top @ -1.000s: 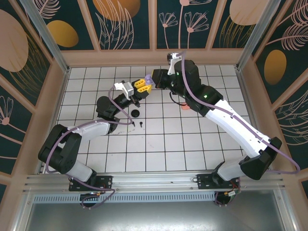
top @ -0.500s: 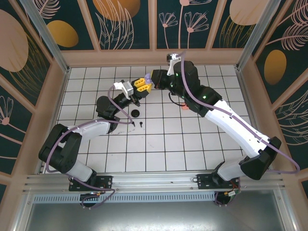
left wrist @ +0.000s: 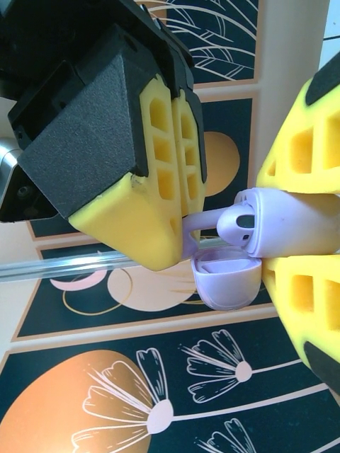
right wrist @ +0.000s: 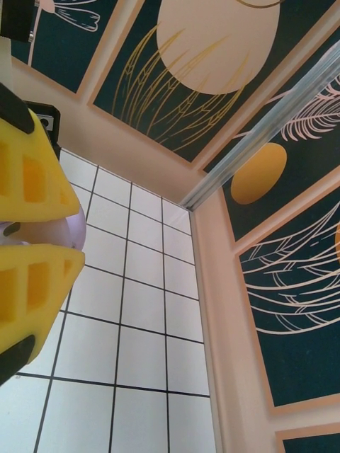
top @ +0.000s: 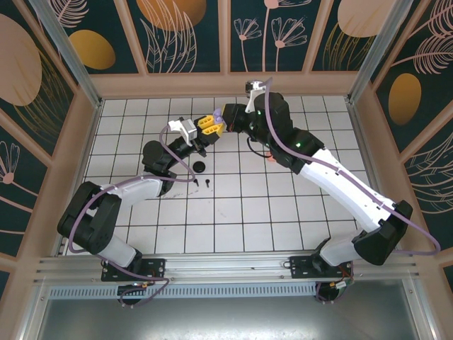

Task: Insert wireless bluetooth earbuds into charging case

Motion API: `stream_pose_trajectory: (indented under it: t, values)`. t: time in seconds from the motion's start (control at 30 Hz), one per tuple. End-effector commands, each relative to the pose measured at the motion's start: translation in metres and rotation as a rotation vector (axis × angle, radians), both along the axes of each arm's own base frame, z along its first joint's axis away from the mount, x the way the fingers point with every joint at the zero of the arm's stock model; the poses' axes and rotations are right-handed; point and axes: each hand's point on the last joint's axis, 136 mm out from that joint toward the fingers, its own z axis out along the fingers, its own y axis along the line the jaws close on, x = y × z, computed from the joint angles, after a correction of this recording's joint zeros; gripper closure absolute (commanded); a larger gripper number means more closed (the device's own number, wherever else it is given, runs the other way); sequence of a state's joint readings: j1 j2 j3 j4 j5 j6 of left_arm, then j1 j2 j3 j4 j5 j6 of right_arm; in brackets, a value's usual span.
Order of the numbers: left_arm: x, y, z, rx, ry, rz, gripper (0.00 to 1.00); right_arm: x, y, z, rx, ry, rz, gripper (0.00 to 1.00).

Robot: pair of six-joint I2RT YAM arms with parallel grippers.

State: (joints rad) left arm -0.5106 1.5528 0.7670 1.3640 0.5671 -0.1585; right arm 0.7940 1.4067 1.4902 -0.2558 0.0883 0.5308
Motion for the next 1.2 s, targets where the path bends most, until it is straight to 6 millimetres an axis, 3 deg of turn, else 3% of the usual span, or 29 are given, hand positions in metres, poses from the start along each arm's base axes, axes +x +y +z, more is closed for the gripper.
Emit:
stream_pose_trajectory:
  t: [0.0, 0.53, 0.6, 0.73, 0.9, 1.03, 1.17]
  values:
    - [-0.009, 0.000, 0.033, -0.062, -0.087, -0.022, 1.00, -0.011, 0.005, -0.017, -0.019, 0.031, 0.021, 0.89]
    - [-0.009, 0.002, 0.037, -0.078, -0.089, -0.017, 1.00, -0.017, 0.011, -0.040, -0.081, 0.001, 0.023, 0.89]
    - [-0.008, 0.002, 0.036, -0.078, -0.084, -0.017, 1.00, -0.015, 0.008, -0.040, -0.082, 0.006, 0.002, 0.85]
    - [-0.007, 0.001, 0.032, -0.077, -0.072, -0.017, 1.00, -0.009, -0.001, -0.019, -0.060, -0.010, -0.049, 0.65]
    - [-0.006, 0.001, 0.025, -0.077, -0.052, -0.020, 1.00, -0.003, -0.023, 0.036, 0.030, -0.074, -0.076, 0.47]
    - [-0.005, 0.001, 0.019, -0.072, -0.037, -0.019, 1.00, -0.004, -0.039, 0.063, 0.063, -0.090, -0.075, 0.42]
    - [-0.007, 0.000, 0.012, -0.062, -0.021, -0.037, 1.00, 0.008, -0.048, 0.057, 0.046, -0.037, -0.052, 0.43]
